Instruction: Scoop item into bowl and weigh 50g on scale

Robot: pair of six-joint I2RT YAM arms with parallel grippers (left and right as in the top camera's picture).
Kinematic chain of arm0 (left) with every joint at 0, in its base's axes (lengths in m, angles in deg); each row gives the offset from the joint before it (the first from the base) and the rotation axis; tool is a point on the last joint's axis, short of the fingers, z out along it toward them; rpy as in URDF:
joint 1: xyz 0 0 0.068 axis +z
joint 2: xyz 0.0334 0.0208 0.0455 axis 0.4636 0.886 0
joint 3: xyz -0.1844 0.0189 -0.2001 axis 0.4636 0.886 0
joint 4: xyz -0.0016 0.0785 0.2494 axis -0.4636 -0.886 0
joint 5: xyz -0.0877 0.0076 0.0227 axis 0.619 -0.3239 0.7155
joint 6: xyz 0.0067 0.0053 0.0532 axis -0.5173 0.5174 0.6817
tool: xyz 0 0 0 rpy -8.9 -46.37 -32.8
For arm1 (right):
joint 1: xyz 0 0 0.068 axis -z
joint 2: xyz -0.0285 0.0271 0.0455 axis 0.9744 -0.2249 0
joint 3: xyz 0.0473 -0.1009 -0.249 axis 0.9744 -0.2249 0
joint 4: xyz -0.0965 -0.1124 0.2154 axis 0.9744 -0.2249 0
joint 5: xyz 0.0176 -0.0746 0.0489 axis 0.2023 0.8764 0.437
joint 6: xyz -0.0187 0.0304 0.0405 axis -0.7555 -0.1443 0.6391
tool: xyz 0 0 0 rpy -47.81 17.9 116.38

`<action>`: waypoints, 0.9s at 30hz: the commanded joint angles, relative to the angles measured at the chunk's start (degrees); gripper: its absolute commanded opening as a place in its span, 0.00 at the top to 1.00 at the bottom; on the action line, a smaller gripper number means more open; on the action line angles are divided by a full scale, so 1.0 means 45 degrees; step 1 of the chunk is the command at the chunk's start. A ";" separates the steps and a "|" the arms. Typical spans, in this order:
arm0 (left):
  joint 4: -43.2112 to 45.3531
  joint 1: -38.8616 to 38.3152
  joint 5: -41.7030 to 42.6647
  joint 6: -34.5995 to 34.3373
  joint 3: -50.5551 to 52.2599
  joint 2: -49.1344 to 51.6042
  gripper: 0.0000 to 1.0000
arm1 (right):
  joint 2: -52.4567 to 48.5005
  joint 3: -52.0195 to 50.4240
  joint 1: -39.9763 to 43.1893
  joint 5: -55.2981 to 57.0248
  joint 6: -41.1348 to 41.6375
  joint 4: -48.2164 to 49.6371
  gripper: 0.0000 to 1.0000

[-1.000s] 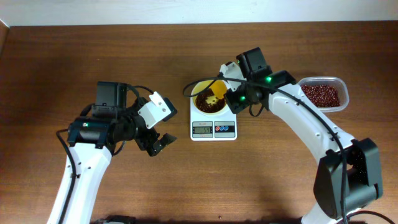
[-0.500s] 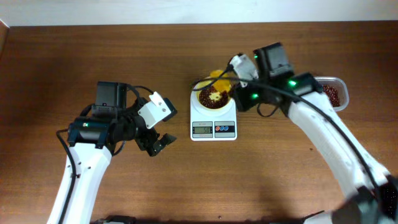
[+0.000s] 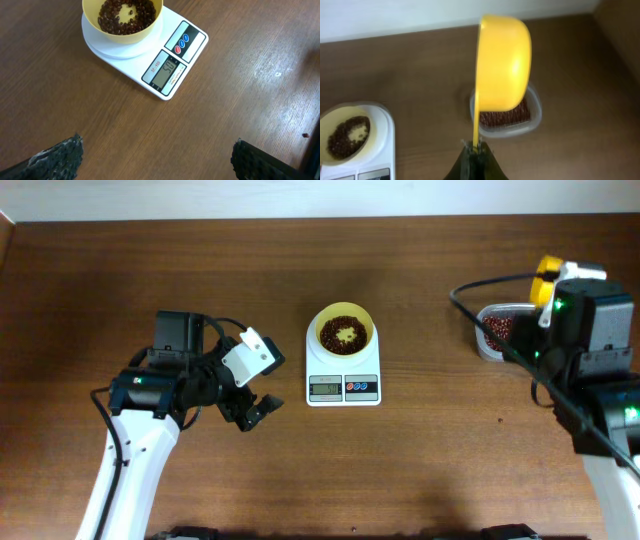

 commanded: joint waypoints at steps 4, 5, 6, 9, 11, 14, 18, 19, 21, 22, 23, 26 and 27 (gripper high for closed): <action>-0.0015 0.0078 0.0039 0.0170 0.0029 -0.0005 0.01 | -0.1112 -0.0937 0.0481 -0.1826 0.4308 -0.3109 0.96; -0.0015 0.0078 0.0039 0.0170 0.0029 -0.0005 0.01 | -0.1107 -0.1953 0.0481 -0.2137 0.5231 -0.2914 0.96; -0.0015 0.0078 0.0039 0.0170 0.0029 -0.0005 0.01 | -0.1107 -0.3055 0.0471 -0.2477 0.6052 -0.2395 0.96; -0.0015 0.0078 0.0039 0.0170 0.0029 -0.0005 0.01 | -0.1107 -0.5901 0.0471 -0.4857 0.6426 0.0874 0.96; -0.0015 0.0078 0.0039 0.0170 0.0034 -0.0005 0.01 | -0.1107 -0.7456 0.0471 -0.5406 0.6591 0.2516 0.96; -0.0015 0.0078 0.0039 0.0165 0.0029 -0.0005 0.01 | -0.1107 -0.8976 0.0471 -0.5829 0.6669 0.3701 0.96; -0.0015 0.0078 0.0039 0.0170 0.0029 -0.0005 0.01 | -0.1107 -0.9107 0.0471 -0.6285 0.6727 0.3793 0.96; -0.0015 0.0078 0.0039 0.0165 0.0029 -0.0005 0.01 | -0.1107 -0.9107 0.0471 -0.6271 0.6727 0.3793 0.96; -0.0010 0.0078 0.0039 0.0165 0.0029 -0.0005 0.01 | -0.1107 -0.9107 0.0471 -0.6280 0.6722 0.3687 0.96; -0.0015 0.0078 0.0039 0.0170 0.0029 -0.0005 0.01 | -0.1107 -0.9107 0.0471 -0.6280 0.6717 0.3633 0.95; -0.0010 0.0078 0.0034 0.0165 0.0029 -0.0005 0.01 | -0.1107 -0.9107 0.0471 -0.6285 0.6717 0.3589 0.67; -0.0010 0.0078 0.0039 0.0170 0.0029 -0.0005 0.01 | -0.1107 -0.9107 0.0461 -0.6382 0.6717 0.3585 0.01; -0.0010 0.0078 0.0039 0.0170 0.0029 -0.0005 0.01 | -0.1107 -0.9107 0.0461 -0.6946 0.6717 0.3366 0.01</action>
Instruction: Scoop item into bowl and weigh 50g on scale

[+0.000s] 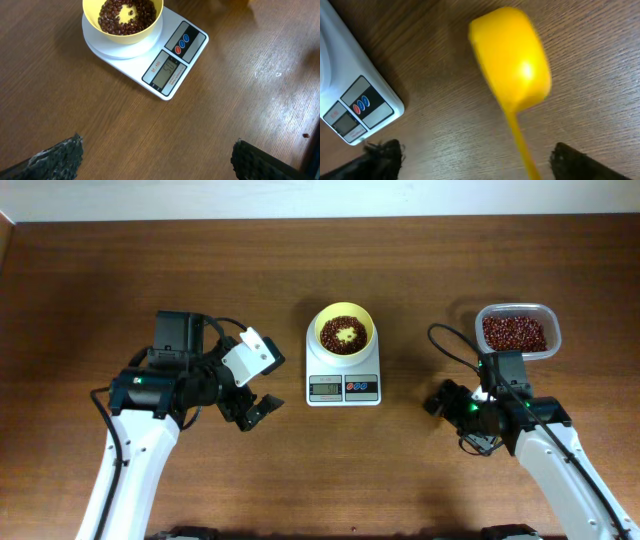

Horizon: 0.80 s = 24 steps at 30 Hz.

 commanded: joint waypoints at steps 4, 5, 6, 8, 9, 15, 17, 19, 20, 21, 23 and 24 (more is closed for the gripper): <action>-0.0019 0.0078 0.0039 0.0170 0.0029 -0.0005 0.01 | 0.0053 -0.0131 0.0049 -0.0908 0.0092 -0.0743 0.01; -0.0015 0.0078 0.0039 0.0170 0.0029 -0.0005 0.01 | 0.0053 -0.0131 0.0049 -0.0913 0.0092 -0.0724 0.01; -0.0019 0.0078 0.0039 0.0165 0.0029 -0.0005 0.01 | 0.0053 -0.0131 0.0049 -0.0913 0.0087 -0.0724 0.01; -0.0019 0.0078 0.0039 0.0165 0.0029 -0.0005 0.01 | 0.0053 -0.0131 0.0049 -0.0918 0.0087 -0.0826 0.01; -0.0015 0.0078 0.0039 0.0165 0.0029 -0.0005 0.01 | 0.0053 -0.0131 0.0049 -0.0918 0.0087 -0.1180 0.01; -0.0015 0.0078 0.0039 0.0170 0.0029 -0.0005 0.01 | 0.0053 -0.0131 0.0049 -0.0967 0.0092 -0.1243 0.01; -0.0015 0.0078 0.0039 0.0165 0.0034 -0.0005 0.01 | 0.0058 -0.0131 0.0049 -0.0908 0.0019 -0.1559 0.01; -0.0015 0.0078 0.0039 0.0170 0.0029 -0.0005 0.01 | 0.0058 -0.0131 0.0049 -0.0913 -0.0005 -0.1967 0.01; -0.0015 0.0078 0.0039 0.0170 0.0029 -0.0005 0.01 | 0.0058 -0.0131 0.0049 -0.0913 -0.0010 -0.2011 0.01; -0.0019 0.0078 0.0039 0.0170 0.0029 -0.0005 0.01 | 0.0058 -0.0131 0.0049 -0.0908 -0.0010 -0.2006 0.01; -0.0019 0.0078 0.0039 0.0165 0.0029 -0.0005 0.01 | 0.0058 -0.0131 0.0049 -0.0923 -0.0325 -0.1851 0.01; -0.0019 0.0078 0.0039 0.0165 0.0029 -0.0005 0.01 | 0.0073 -0.0131 0.0049 -0.0928 -0.1001 -0.1574 0.01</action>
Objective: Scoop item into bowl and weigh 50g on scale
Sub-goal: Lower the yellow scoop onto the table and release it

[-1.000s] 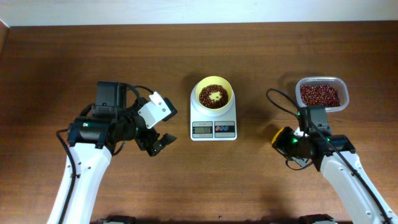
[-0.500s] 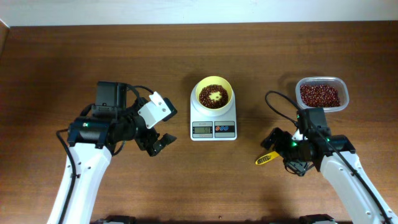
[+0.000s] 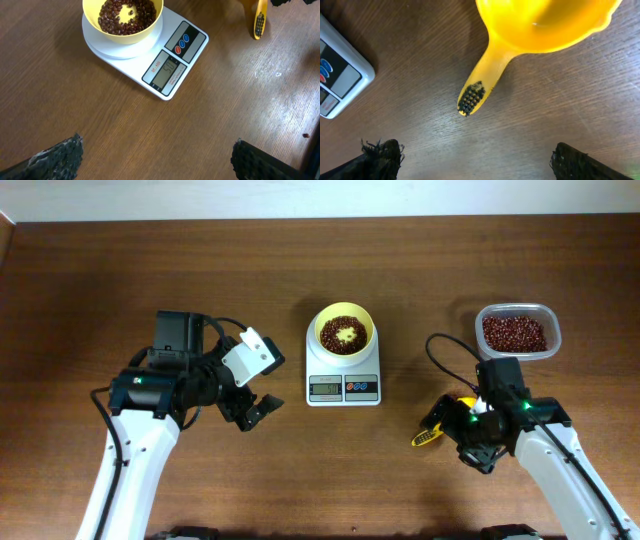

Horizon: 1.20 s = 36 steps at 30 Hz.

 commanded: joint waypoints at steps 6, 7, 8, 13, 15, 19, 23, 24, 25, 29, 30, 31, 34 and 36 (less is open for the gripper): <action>-0.0019 0.0078 0.0044 0.0165 0.0029 -0.0005 0.01 | 0.0092 -0.0083 0.0049 -0.0112 -0.2924 0.1763 0.01; -0.0019 0.0078 0.0044 0.0165 0.0029 -0.0005 0.01 | 0.0092 -0.0083 0.0049 -0.0117 -0.2924 0.1851 0.02; -0.0015 0.0078 0.0044 0.0165 0.0029 -0.0005 0.01 | 0.0092 -0.0083 0.0049 -0.0107 -0.2939 0.2040 0.01; -0.0019 0.0078 0.0044 0.0170 0.0029 -0.0005 0.01 | 0.0432 -0.0078 0.0049 -0.0214 -0.5377 0.4862 0.01; -0.0019 0.0078 0.0044 0.0165 0.0029 -0.0005 0.01 | 0.1025 -0.0083 0.0049 -0.0194 -0.6023 0.4925 0.01; -0.0019 0.0078 0.0044 0.0170 0.0029 -0.0005 0.01 | 0.2798 -0.0112 0.0049 0.0296 -0.7252 0.4750 0.01; -0.0019 0.0078 0.0044 0.0165 0.0034 -0.0005 0.01 | 0.5693 -0.1506 0.0049 0.0500 -0.7237 0.4571 0.01; -0.0019 0.0078 0.0044 0.0170 0.0029 -0.0005 0.01 | 0.6445 -0.1962 0.0049 0.0500 -0.7227 0.4614 0.01; -0.0015 0.0078 0.0044 0.0165 0.0029 -0.0005 0.01 | 0.7587 -0.2594 0.0049 0.0495 -0.7208 0.4731 0.01; -0.0019 0.0078 0.0044 0.0170 0.0029 -0.0005 0.01 | 1.0754 -0.4231 0.0058 0.0461 -0.7193 0.5158 0.01; -0.0019 0.0078 0.0039 0.0170 0.0029 -0.0005 0.01 | 1.1312 -0.4561 0.0058 0.0461 -0.7193 0.5333 0.01; -0.0015 0.0078 0.0039 0.0170 0.0029 -0.0005 0.01 | 1.1735 -0.4779 0.0058 0.0461 -0.7193 0.5445 0.01; -0.0019 0.0078 0.0044 0.0170 0.0029 -0.0005 0.01 | 1.3308 -0.5343 0.0058 0.0457 -0.7193 0.5668 0.01; -0.0019 0.0078 0.0044 0.0165 0.0029 -0.0005 0.01 | 1.3770 -0.5566 0.0049 0.0457 -0.7193 0.5712 0.01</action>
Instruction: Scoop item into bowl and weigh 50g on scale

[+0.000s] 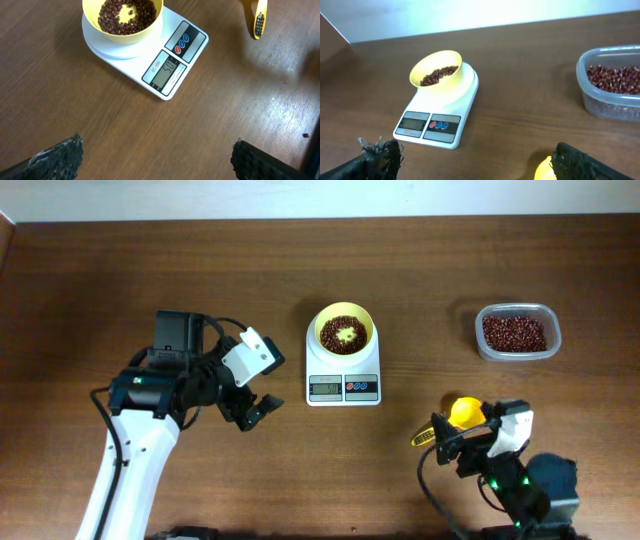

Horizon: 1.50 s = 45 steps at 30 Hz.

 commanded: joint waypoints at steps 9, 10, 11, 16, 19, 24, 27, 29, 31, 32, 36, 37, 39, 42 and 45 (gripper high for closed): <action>-0.0010 0.0078 0.0039 0.0170 0.0024 -0.0010 0.01 | 0.2307 -0.1005 0.0044 0.0112 -0.0141 0.0015 0.01; -0.0010 0.0078 0.0039 0.0165 0.0024 -0.0010 0.01 | 0.2492 -0.1234 0.0044 0.0112 -0.0141 0.0199 0.01; -0.0005 0.0078 0.0039 0.0165 0.0024 -0.0010 0.01 | 0.2487 -0.1336 0.0034 0.0121 -0.0146 0.0461 0.01; -0.0010 0.0078 0.0039 0.0170 0.0024 -0.0010 0.01 | 0.2487 -0.1355 -0.0291 0.0743 -0.0151 0.0733 0.01; -0.0010 0.0078 0.0039 0.0165 0.0029 -0.0010 0.01 | 0.2487 -0.1457 -0.0282 0.1010 -0.0194 0.0651 0.01; -0.0005 0.0078 0.0039 0.0170 0.0029 -0.0010 0.01 | 0.2487 -0.2322 -0.0029 0.1307 -0.0194 0.1875 0.01; -0.0005 0.0078 0.0039 0.0170 0.0024 -0.0010 0.01 | 0.2487 -0.3356 -0.0024 0.1307 -0.0194 0.3847 0.01; -0.0005 0.0078 0.0039 0.0170 0.0024 -0.0010 0.01 | 0.2487 -0.3662 -0.0024 0.1307 -0.0194 0.4551 0.01; -0.0005 0.0078 0.0039 0.0165 0.0024 -0.0010 0.01 | 0.2487 -0.3750 -0.0024 0.1311 -0.0194 0.4789 0.01; -0.0005 0.0078 0.0039 0.0170 0.0024 -0.0010 0.01 | 0.2487 -0.3750 -0.0019 0.1307 -0.0194 0.4852 0.01; -0.0010 0.0078 0.0039 0.0165 0.0024 -0.0010 0.01 | 0.2487 -0.3750 -0.0019 0.1311 -0.0194 0.4731 0.01; -0.0005 0.0078 0.0039 0.0170 0.0024 -0.0010 0.01 | 0.2487 -0.3750 -0.0019 0.1311 -0.0204 0.4731 0.01; -0.0005 0.0078 0.0039 0.0170 0.0024 -0.0010 0.01 | 0.2487 -0.3750 -0.0019 0.1307 -0.0476 0.4731 0.01; -0.0005 0.0078 0.0039 0.0165 0.0024 -0.0010 0.01 | 0.2487 -0.3750 -0.0019 0.1307 -0.0627 0.4721 0.01; -0.0010 0.0078 0.0039 0.0170 0.0024 -0.0010 0.01 | 0.2487 -0.3750 -0.0024 0.1302 -0.1137 0.4697 0.01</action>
